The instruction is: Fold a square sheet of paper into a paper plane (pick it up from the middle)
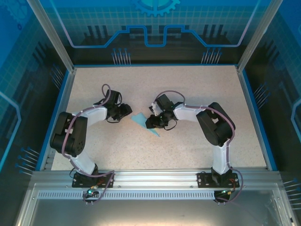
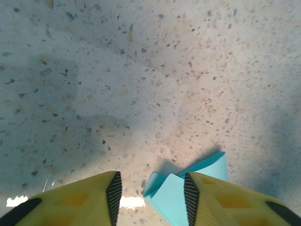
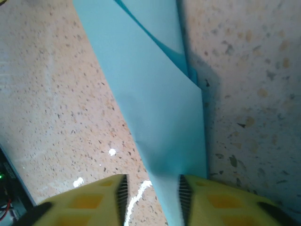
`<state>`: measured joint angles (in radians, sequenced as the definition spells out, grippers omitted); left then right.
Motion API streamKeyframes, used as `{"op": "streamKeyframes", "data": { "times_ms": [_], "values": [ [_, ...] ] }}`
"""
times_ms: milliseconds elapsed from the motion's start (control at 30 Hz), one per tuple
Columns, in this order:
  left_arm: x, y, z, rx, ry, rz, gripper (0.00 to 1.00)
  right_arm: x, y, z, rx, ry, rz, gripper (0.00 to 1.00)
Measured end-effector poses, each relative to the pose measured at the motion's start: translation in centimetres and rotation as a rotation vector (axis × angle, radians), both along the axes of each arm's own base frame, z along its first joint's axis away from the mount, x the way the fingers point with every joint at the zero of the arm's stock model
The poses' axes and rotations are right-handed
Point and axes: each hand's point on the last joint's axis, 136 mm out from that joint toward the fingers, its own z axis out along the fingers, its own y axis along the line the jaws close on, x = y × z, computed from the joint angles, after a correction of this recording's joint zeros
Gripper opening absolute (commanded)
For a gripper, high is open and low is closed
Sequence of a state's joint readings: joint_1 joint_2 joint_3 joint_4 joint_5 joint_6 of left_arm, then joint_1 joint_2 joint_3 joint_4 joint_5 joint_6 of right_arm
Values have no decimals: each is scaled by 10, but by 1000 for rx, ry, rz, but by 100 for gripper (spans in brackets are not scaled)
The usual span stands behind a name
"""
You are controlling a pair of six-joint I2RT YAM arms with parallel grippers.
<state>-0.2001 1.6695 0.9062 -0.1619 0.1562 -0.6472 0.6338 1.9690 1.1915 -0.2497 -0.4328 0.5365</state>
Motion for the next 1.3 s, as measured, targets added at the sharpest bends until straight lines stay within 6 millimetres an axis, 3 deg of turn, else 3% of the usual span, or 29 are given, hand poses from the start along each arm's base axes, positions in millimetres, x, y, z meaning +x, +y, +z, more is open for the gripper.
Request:
{"op": "streamKeyframes", "data": {
  "times_ms": [167, 333, 433, 633, 833, 967, 1167, 1300],
  "values": [
    [-14, -13, 25, 34, -38, -31, 70, 12, -11, 42, 20, -154, -62, 75],
    [-40, -40, 36, 102, -47, -108, 77, 18, -45, 72, -12, -305, -167, 91],
    [-53, -54, 37, 131, -41, -129, 78, 19, -73, 69, -60, -345, -237, 96],
    [-72, -72, 36, 226, -10, -119, 80, 15, -117, 42, -163, -325, -346, 99],
    [-54, -99, 44, 366, -16, -101, 83, 14, -139, 36, -189, -327, -417, 99],
    [-44, -111, 38, 454, -2, -108, 82, 20, -151, 42, -183, -341, -462, 99],
    [-39, -112, 16, 572, 60, -117, 71, 21, -167, 41, -189, -345, -507, 99],
    [-43, -104, 12, 610, 91, -99, 54, 20, -168, 39, -193, -341, -507, 99]
  ]
}}
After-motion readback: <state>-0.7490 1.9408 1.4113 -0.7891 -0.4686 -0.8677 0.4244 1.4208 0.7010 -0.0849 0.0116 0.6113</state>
